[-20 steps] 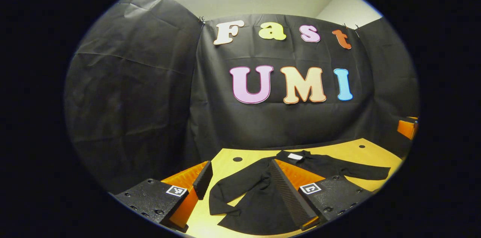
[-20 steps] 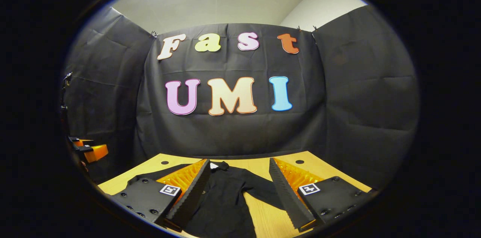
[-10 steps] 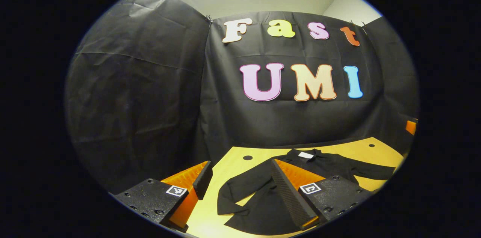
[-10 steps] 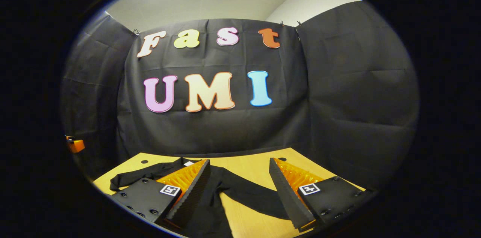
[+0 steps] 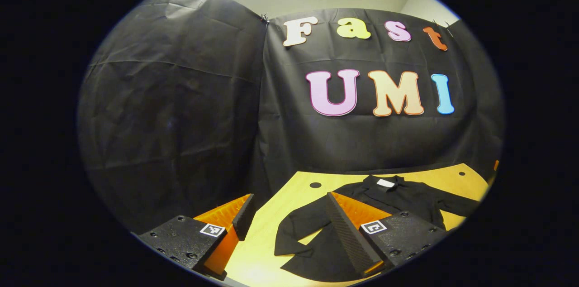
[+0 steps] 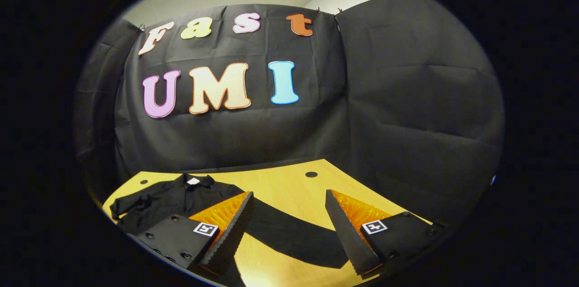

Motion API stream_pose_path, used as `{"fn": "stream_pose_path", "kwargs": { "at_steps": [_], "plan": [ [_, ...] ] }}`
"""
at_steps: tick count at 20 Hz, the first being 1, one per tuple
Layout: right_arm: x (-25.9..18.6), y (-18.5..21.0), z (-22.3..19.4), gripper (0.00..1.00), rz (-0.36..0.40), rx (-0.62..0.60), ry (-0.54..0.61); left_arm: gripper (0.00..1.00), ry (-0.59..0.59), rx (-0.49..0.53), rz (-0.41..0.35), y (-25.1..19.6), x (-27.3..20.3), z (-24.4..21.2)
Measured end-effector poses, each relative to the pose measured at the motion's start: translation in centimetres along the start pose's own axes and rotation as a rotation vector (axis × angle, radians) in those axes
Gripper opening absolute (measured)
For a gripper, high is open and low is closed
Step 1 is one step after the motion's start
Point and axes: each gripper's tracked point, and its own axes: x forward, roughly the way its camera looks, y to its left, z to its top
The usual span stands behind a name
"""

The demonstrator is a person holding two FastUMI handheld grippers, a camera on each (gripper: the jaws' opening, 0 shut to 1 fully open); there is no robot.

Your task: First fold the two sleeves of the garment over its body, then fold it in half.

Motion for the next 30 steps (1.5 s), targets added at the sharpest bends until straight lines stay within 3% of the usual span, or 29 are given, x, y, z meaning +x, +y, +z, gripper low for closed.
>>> {"fn": "stream_pose_path", "kwargs": {
  "at_steps": [5,8,9,10,11,15,21,30],
  "plan": [
    [2.3,-2.3,-3.0,0.99,-0.033,-0.002,0.063,0.87,0.002,0.005,0.012,-0.1,-0.1,-0.1],
    [3.3,-3.8,-5.1,0.99,-0.054,0.003,0.106,0.98,0.000,0.014,0.011,-0.3,-0.3,0.1],
    [3.7,-4.2,-5.9,0.99,-0.061,-0.005,0.122,0.87,-0.003,0.018,0.012,-0.2,-0.3,0.1],
    [4.0,-4.6,-6.8,0.98,-0.062,-0.013,0.149,0.87,-0.001,0.022,0.011,-0.1,-0.2,-0.1],
    [4.3,-5.0,-7.5,0.99,-0.063,-0.019,0.165,0.93,0.003,0.026,0.012,-0.1,-0.2,-0.1],
    [5.8,-6.4,-9.8,0.99,-0.083,-0.034,0.218,0.93,0.017,0.029,0.009,-0.5,-0.4,0.0],
    [6.9,-7.9,-13.0,1.00,-0.114,0.040,0.298,0.93,0.021,0.055,0.005,-0.6,-0.5,-0.1],
    [7.4,-8.6,-17.7,1.00,-0.108,0.044,0.418,0.93,0.031,0.072,0.003,-1.2,-0.5,-0.2]
  ]
}}
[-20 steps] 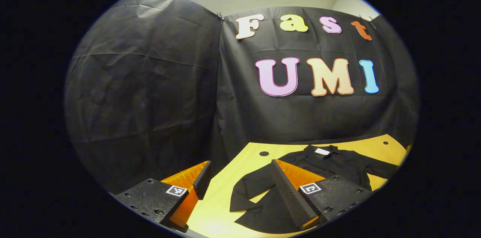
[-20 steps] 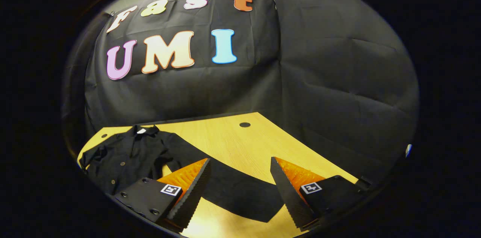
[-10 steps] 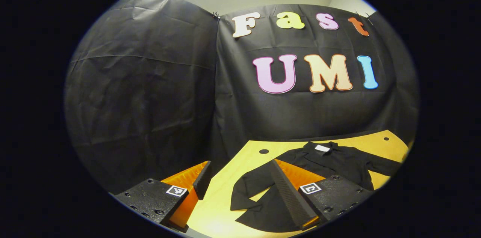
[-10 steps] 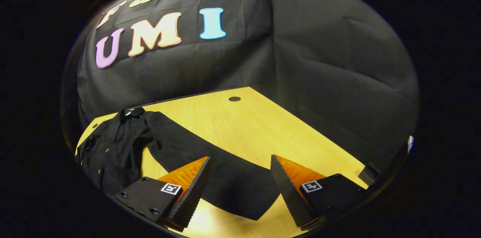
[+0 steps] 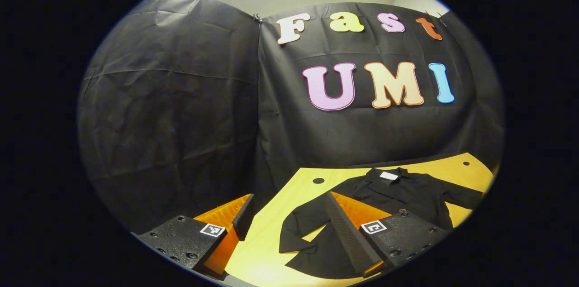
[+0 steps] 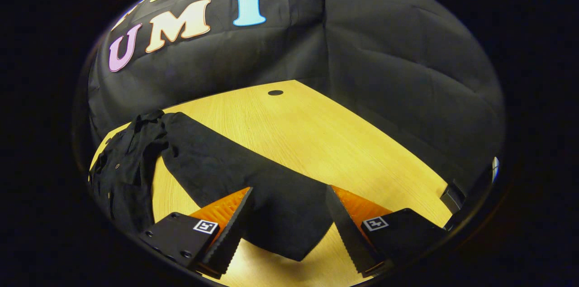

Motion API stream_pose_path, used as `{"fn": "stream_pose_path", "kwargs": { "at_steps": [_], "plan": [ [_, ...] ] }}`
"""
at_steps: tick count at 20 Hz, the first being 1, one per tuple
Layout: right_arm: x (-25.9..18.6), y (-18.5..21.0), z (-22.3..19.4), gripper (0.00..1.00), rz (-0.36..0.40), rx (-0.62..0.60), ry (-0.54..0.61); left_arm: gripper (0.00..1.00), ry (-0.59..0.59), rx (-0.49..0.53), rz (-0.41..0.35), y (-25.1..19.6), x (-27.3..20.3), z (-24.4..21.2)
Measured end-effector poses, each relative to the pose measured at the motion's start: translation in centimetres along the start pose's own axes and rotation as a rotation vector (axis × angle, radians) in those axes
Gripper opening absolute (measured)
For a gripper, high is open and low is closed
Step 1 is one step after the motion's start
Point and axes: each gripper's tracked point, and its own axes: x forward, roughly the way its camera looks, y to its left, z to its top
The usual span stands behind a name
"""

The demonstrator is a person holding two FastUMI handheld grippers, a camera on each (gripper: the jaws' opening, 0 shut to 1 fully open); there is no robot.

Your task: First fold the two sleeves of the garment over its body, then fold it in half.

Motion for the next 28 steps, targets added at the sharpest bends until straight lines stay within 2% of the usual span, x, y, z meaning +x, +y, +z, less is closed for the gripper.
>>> {"fn": "stream_pose_path", "kwargs": {
  "at_steps": [4,7,11,17,18,20,22,23,24,25,26,28],
  "plan": [
    [0.6,0.1,-1.1,0.98,0.005,-0.005,0.042,0.93,0.008,0.007,-0.016,-0.6,-0.1,-0.2],
    [0.9,0.2,-2.0,1.00,0.008,0.003,0.067,0.93,0.004,0.012,-0.029,-1.1,-0.2,-0.2],
    [1.1,0.1,-2.1,1.00,0.006,-0.043,0.053,0.93,0.011,0.009,-0.047,-1.7,-0.2,-0.3],
    [1.4,0.7,-2.2,0.99,0.033,-0.023,0.045,0.93,0.024,0.008,-0.061,-2.1,-0.4,-0.9],
    [1.4,0.6,-2.2,0.84,0.029,-0.015,0.048,0.93,0.027,0.003,-0.064,-2.2,-0.4,-1.0],
    [1.6,0.8,-2.3,0.74,0.024,0.011,0.069,0.93,0.034,-0.003,-0.065,-2.2,-0.5,-1.3],
    [1.4,1.1,-2.1,0.47,0.033,0.030,0.078,0.93,0.038,-0.007,-0.063,-2.1,-0.7,-1.5],
    [1.6,1.4,-2.3,0.47,0.045,0.045,0.091,0.93,0.039,-0.009,-0.060,-2.0,-0.8,-1.6],
    [1.5,1.4,-2.1,0.19,0.045,0.070,0.085,0.93,0.041,-0.011,-0.057,-1.9,-0.7,-1.6],
    [1.6,1.4,-2.2,0.20,0.051,0.084,0.093,0.93,0.043,-0.012,-0.054,-1.9,-0.9,-1.8],
    [1.5,1.5,-2.2,0.09,0.053,0.100,0.095,0.93,0.045,-0.013,-0.051,-1.8,-0.9,-1.8],
    [1.5,1.5,-2.2,0.09,0.052,0.096,0.099,0.93,0.050,-0.013,-0.047,-1.7,-1.0,-1.9]
  ]
}}
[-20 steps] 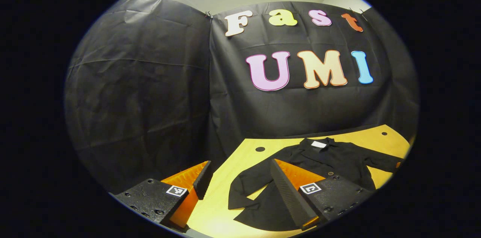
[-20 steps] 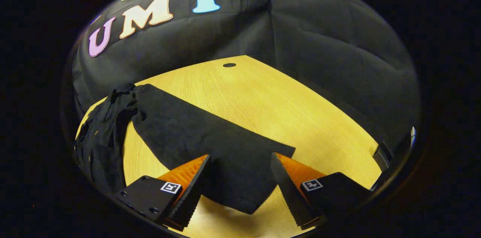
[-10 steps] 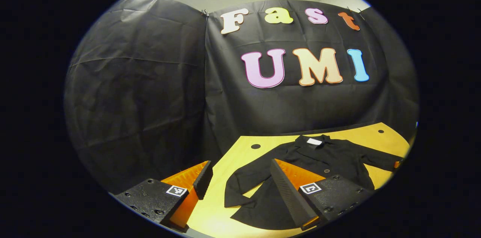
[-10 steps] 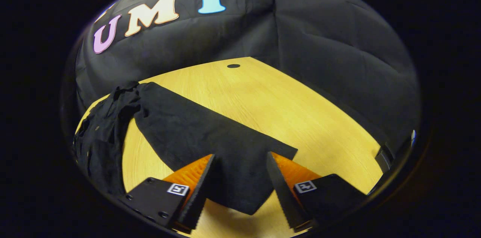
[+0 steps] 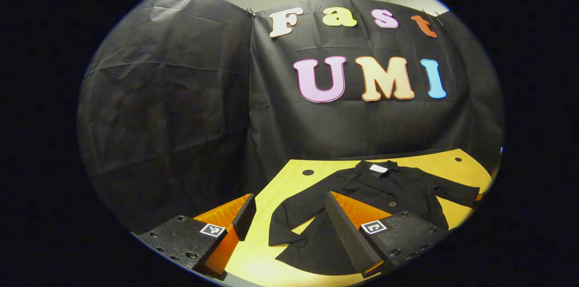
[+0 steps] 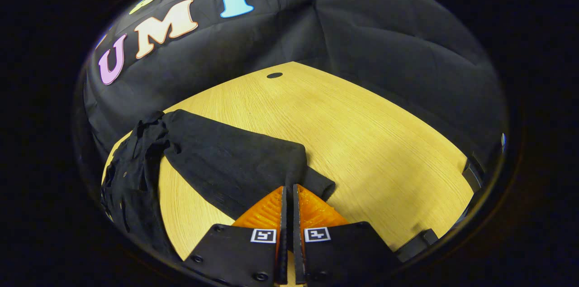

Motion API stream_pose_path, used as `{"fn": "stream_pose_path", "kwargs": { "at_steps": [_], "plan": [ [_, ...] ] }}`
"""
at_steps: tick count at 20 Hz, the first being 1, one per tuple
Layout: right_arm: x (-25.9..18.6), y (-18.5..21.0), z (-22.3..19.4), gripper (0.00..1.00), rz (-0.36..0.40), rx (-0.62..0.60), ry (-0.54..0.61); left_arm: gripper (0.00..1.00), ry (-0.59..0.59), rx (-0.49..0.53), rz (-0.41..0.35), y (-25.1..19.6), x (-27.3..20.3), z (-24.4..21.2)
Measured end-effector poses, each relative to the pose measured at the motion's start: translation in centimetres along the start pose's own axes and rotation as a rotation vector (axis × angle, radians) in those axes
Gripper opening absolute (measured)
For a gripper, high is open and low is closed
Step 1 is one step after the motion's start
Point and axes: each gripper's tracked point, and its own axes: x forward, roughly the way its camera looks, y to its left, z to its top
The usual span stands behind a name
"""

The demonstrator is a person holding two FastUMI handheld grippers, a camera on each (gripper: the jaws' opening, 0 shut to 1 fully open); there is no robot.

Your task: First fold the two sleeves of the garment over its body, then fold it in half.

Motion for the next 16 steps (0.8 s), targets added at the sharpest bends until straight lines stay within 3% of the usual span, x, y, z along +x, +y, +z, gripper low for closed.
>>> {"fn": "stream_pose_path", "kwargs": {
  "at_steps": [4,16],
  "plan": [
    [0.0,0.2,-0.1,0.03,0.001,-0.037,0.008,0.93,-0.001,0.001,0.009,0.0,-0.3,-0.1],
    [-0.3,1.0,1.1,0.00,0.013,-0.053,0.074,0.93,0.024,-0.027,0.027,-0.4,-1.3,-1.1]
  ]
}}
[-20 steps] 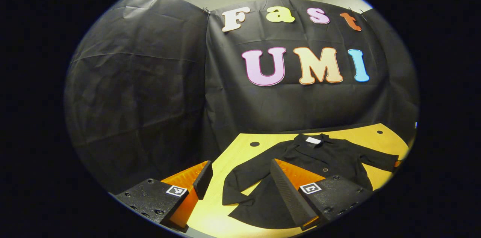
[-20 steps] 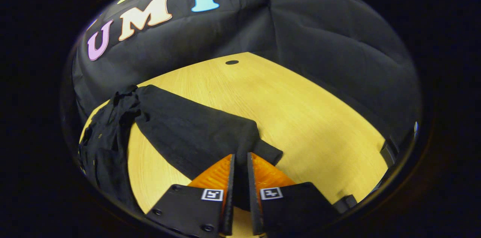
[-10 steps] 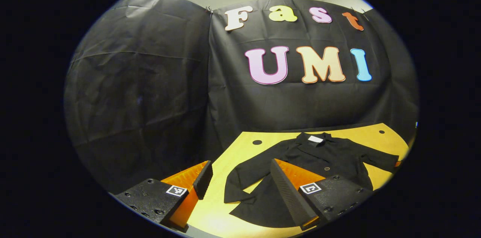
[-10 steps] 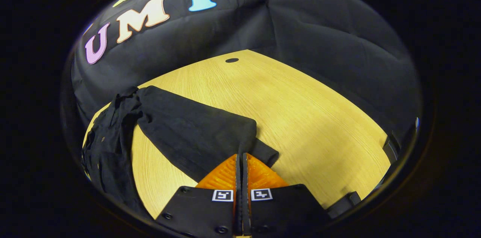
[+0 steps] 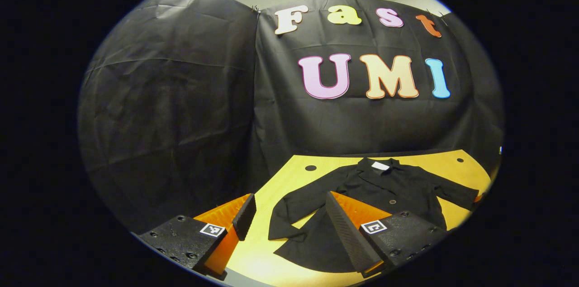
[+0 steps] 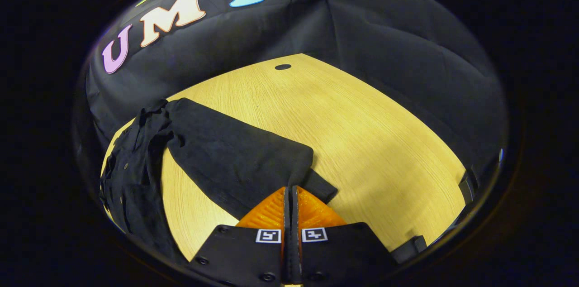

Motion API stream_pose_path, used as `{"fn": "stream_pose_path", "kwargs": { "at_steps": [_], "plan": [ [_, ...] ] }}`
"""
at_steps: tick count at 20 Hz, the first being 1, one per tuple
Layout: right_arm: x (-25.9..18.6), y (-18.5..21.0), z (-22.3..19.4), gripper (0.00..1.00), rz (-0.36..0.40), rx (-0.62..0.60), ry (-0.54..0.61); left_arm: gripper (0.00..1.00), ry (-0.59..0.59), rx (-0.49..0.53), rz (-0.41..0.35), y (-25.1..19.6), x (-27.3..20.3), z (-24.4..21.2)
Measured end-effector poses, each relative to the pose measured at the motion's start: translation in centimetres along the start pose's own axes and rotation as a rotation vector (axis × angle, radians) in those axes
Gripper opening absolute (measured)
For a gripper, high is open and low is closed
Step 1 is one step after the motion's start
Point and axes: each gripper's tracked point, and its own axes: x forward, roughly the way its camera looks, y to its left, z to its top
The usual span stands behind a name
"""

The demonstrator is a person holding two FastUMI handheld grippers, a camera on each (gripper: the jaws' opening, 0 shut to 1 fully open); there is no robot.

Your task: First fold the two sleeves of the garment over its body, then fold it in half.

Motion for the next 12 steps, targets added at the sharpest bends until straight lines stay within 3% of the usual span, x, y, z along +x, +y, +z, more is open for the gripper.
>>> {"fn": "stream_pose_path", "kwargs": {
  "at_steps": [6,11,12],
  "plan": [
    [-1.8,3.1,5.3,0.00,0.020,-0.004,-0.085,0.93,0.024,-0.015,-0.047,-0.4,0.4,-1.0],
    [-3.5,8.8,10.1,0.02,0.047,-0.015,-0.171,0.93,0.022,-0.014,-0.107,0.0,2.3,-1.0],
    [-3.9,10.3,11.0,0.02,0.056,-0.014,-0.187,0.98,0.022,-0.010,-0.117,0.2,2.8,-1.0]
  ]
}}
